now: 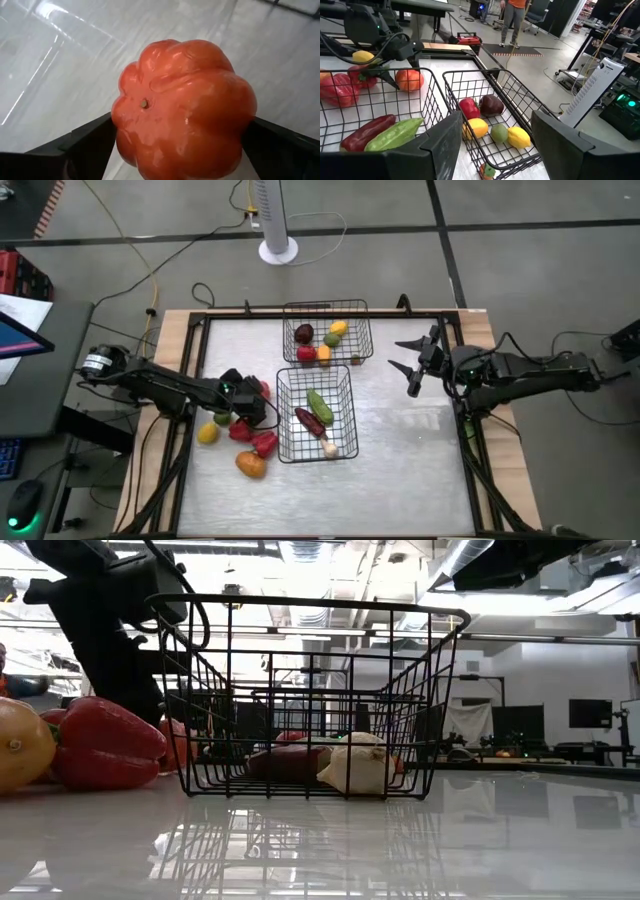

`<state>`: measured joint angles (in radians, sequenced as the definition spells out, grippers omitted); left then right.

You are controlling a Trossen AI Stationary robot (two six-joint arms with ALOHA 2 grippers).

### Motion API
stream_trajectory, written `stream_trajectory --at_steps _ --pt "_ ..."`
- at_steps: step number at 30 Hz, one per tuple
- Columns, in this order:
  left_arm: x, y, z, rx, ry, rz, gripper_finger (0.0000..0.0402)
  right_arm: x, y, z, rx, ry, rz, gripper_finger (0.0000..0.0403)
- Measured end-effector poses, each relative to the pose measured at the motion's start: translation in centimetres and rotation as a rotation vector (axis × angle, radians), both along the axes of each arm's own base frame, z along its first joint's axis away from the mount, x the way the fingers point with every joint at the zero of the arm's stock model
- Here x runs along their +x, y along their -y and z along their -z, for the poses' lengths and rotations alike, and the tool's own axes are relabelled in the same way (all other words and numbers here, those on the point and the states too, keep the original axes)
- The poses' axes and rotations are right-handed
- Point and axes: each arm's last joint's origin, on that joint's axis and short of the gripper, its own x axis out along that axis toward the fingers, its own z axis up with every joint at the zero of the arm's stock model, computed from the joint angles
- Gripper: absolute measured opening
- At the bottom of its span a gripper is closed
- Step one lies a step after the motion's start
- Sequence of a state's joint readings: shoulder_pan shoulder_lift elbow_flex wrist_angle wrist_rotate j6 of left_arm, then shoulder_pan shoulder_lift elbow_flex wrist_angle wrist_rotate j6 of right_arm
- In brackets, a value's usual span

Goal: Sort produce into baskets
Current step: Put the orange pumpkin into the bottom wire basket

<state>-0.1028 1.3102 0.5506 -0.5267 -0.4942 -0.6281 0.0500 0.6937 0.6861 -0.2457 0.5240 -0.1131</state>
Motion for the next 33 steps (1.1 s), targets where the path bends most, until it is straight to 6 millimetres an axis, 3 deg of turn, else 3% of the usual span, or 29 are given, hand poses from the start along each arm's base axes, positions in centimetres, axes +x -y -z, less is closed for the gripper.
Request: stream_trajectory --at_steps 8,15,22,29,33 --pt "0.8 -0.1 -1.4 0.013 0.004 0.006 0.0317 0.0 0.0 0.0 -0.001 -0.001 0.000 0.0265" --pt "0.9 -1.1 -3.7 0.146 -0.083 -0.075 0.0314 0.0 0.0 0.0 -0.001 -0.001 0.000 0.0265" --pt "2.5 -2.4 -7.0 0.346 0.032 -0.180 0.0314 0.0 0.0 0.0 -0.003 -0.002 -0.001 0.0265" --pt "4.7 -1.9 -10.9 0.312 0.130 -0.066 0.0314 0.0 0.0 0.0 -0.007 -0.008 -0.002 0.0265" --pt "6.4 -0.3 -13.4 0.153 0.266 0.120 0.0314 0.0 0.0 0.1 -0.007 -0.010 -0.002 0.0265"
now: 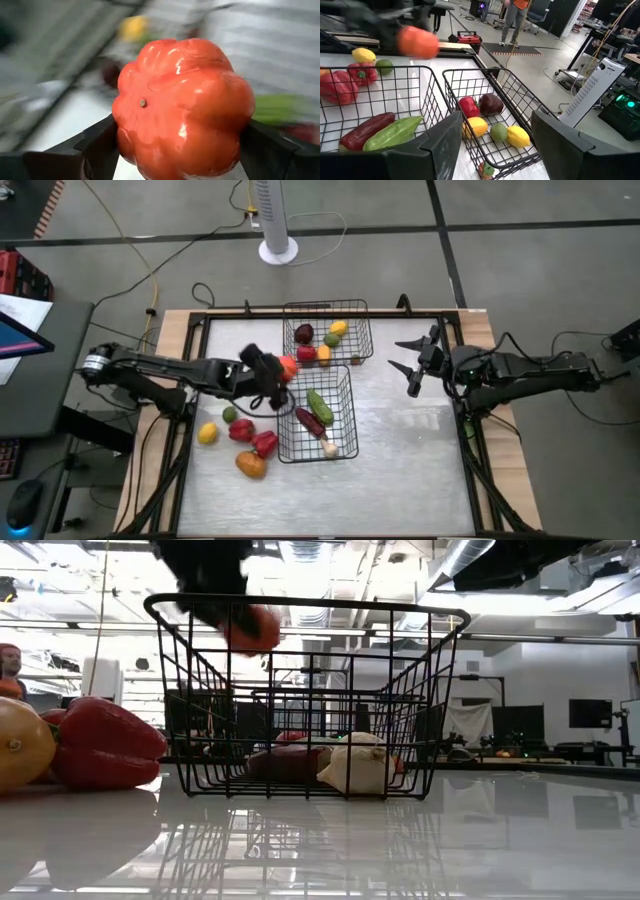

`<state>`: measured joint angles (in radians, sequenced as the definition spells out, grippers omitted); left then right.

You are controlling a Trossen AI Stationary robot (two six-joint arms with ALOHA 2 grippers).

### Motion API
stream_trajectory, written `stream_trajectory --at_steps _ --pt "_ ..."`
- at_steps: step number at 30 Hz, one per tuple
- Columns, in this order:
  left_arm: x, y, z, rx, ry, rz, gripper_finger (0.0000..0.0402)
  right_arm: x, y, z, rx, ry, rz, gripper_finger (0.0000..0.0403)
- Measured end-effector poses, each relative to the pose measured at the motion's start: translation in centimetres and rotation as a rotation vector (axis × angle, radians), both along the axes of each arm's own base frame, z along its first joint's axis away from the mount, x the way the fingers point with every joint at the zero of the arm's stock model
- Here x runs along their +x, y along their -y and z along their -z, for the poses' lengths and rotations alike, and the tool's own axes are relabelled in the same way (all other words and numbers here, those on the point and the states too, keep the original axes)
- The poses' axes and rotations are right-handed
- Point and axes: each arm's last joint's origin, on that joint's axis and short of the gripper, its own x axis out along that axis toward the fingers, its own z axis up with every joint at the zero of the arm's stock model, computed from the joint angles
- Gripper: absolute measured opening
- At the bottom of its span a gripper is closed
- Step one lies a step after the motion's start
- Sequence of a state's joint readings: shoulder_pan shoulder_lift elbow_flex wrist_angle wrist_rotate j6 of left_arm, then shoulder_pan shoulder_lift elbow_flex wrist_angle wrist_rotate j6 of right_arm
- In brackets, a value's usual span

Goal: Sort produce into baskets
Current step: Put the orange pumpkin into the bottom wire basket, then put the right red bell pepper into the bottom wire basket

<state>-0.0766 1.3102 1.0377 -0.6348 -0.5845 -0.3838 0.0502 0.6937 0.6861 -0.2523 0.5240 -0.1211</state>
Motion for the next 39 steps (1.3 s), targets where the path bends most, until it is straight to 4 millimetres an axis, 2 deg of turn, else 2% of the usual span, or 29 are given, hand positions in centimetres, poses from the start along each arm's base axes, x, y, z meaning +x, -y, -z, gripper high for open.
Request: stream_trajectory --at_steps 3,6,16,22,27,32,36,39 --pt "0.8 1.3 -0.8 -0.162 0.092 0.139 0.0314 0.0 0.0 0.0 0.000 0.000 0.000 0.0265" --pt "0.8 2.2 -0.7 -0.263 0.107 0.190 0.0318 0.0 0.0 0.0 0.000 0.000 0.000 0.0265" --pt "0.6 3.7 -0.7 -0.264 0.106 0.213 0.0387 0.0 0.0 -0.1 0.001 0.006 0.000 0.0265" --pt "0.0 4.8 -2.1 -0.350 0.064 0.218 0.0395 0.0 0.0 0.0 0.000 0.004 0.000 0.0265" --pt "-1.6 7.4 -2.5 -0.440 -0.027 0.216 0.0395 0.0 0.0 0.1 0.000 -0.008 0.000 0.0265" --pt "-4.2 10.0 -1.5 -0.503 -0.171 0.157 0.0389 0.0 0.0 0.1 0.000 -0.008 0.000 0.0265" --pt "-5.8 11.7 0.7 -0.530 -0.218 0.102 0.0374 0.0 0.0 0.0 0.004 0.000 0.000 0.0265" --pt "-6.0 12.4 2.4 -0.556 -0.193 0.117 0.0366 0.0 0.0 -0.1 0.008 0.010 -0.001 0.0265"
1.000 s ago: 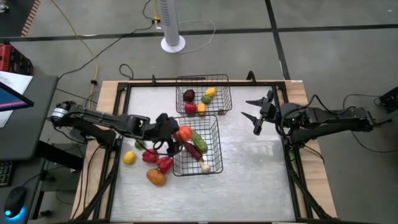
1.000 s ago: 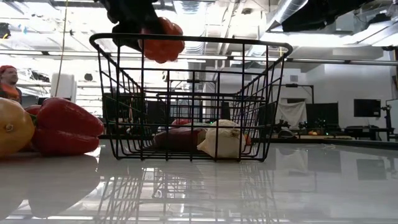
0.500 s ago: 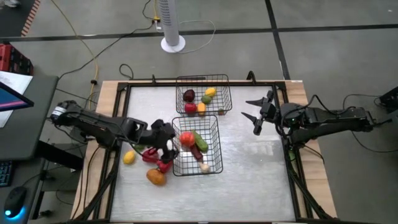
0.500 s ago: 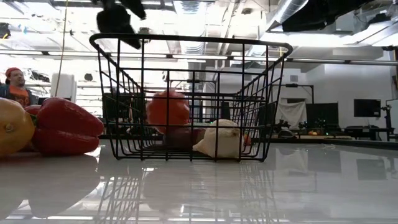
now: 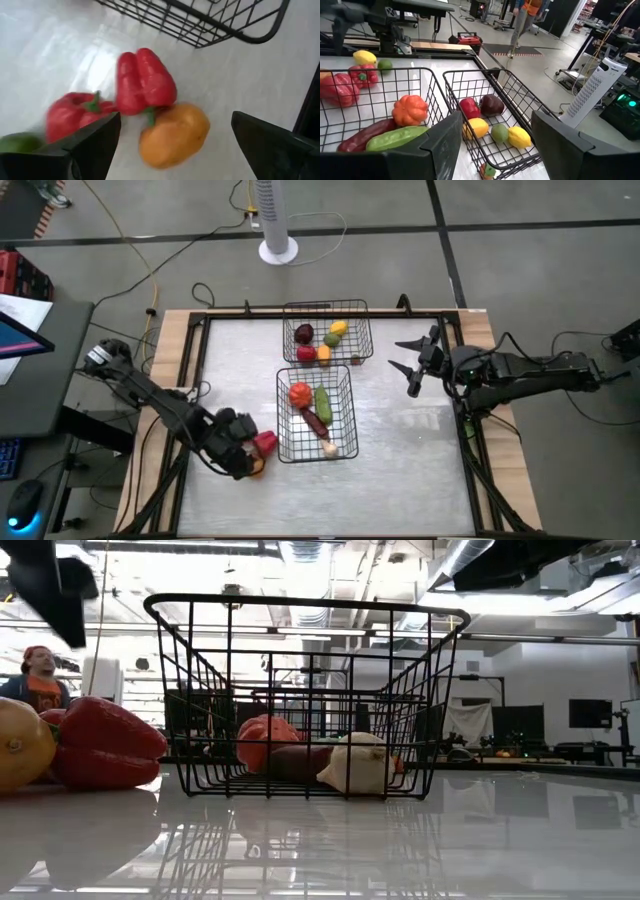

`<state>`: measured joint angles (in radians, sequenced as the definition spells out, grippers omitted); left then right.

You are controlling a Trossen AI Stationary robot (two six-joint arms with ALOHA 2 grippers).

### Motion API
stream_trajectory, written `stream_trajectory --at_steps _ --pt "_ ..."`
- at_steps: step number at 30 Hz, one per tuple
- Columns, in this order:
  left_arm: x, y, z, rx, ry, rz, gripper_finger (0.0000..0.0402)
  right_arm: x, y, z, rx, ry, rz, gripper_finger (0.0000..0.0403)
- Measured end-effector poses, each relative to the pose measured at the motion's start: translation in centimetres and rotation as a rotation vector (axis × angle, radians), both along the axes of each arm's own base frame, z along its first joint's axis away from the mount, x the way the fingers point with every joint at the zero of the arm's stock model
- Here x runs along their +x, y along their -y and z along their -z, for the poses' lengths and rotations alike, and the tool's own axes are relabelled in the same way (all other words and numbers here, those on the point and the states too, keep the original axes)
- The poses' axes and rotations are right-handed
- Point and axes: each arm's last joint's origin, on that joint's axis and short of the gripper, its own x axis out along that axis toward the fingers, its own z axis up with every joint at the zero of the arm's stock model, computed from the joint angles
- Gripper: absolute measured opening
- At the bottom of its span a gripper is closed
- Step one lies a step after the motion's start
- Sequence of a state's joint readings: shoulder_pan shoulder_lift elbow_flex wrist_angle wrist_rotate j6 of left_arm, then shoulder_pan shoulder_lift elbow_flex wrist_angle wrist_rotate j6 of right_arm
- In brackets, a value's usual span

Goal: Sort produce into baskets
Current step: Put the right red bell pepper into the bottom wire basket

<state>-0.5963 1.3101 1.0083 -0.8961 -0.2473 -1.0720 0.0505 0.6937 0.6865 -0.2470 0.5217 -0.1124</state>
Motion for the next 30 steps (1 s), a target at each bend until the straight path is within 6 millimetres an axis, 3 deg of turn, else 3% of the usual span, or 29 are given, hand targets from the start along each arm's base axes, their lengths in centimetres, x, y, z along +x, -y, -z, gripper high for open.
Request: stream_trajectory --at_steps 5,12,18,30 --pt "0.2 0.1 1.9 -0.005 0.051 0.015 0.0362 0.0 0.0 0.0 0.010 0.006 0.002 0.0265" --pt "0.8 -0.1 3.4 0.119 0.131 -0.032 0.0362 0.0 0.1 -0.2 -0.019 0.007 0.002 0.0265" --pt "2.2 0.7 6.0 0.228 0.098 -0.013 0.0362 0.1 0.2 -0.5 -0.058 0.025 0.001 0.0265" --pt "3.2 1.5 10.1 0.251 -0.053 0.006 0.0361 0.2 0.2 -1.1 -0.103 0.059 -0.007 0.0265"
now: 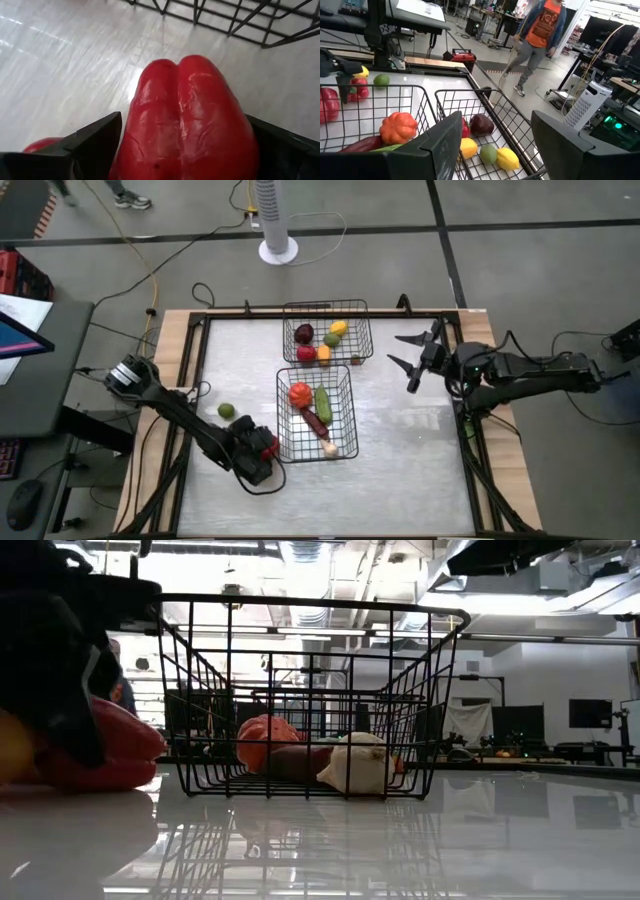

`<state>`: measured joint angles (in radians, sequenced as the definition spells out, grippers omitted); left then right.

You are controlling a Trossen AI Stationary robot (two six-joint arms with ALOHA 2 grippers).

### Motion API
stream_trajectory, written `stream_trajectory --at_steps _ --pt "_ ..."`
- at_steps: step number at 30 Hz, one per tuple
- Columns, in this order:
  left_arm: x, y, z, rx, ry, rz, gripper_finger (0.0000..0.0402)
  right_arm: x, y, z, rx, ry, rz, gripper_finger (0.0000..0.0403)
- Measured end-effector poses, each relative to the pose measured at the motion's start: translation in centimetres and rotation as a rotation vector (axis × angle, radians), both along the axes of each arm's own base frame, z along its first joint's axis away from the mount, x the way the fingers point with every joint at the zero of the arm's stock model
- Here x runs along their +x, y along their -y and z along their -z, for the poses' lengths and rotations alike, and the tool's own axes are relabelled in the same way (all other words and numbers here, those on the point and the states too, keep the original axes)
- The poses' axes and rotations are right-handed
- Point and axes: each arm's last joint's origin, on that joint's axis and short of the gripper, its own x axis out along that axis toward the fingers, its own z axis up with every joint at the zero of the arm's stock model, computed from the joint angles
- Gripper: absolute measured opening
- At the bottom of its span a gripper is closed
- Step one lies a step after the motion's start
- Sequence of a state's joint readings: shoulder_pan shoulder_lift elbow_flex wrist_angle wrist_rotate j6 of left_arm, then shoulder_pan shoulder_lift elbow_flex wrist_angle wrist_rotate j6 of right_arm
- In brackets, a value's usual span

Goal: Sort produce into baskets
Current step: Put the right red bell pepper into the bottom wire basket

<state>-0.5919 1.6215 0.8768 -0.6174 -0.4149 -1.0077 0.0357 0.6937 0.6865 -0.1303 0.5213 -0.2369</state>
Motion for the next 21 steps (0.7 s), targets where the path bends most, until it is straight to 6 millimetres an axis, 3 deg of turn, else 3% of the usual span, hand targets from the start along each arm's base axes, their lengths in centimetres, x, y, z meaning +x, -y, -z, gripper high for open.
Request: stream_trajectory --at_steps 13,21 --pt "0.2 -1.0 -0.3 0.025 -0.054 -0.003 0.0275 0.0 0.0 0.2 0.011 -0.012 0.001 0.0265" --pt "-0.1 -2.5 -4.4 0.278 -0.201 -0.071 0.0292 0.0 0.0 0.3 0.025 -0.017 0.001 0.0265"
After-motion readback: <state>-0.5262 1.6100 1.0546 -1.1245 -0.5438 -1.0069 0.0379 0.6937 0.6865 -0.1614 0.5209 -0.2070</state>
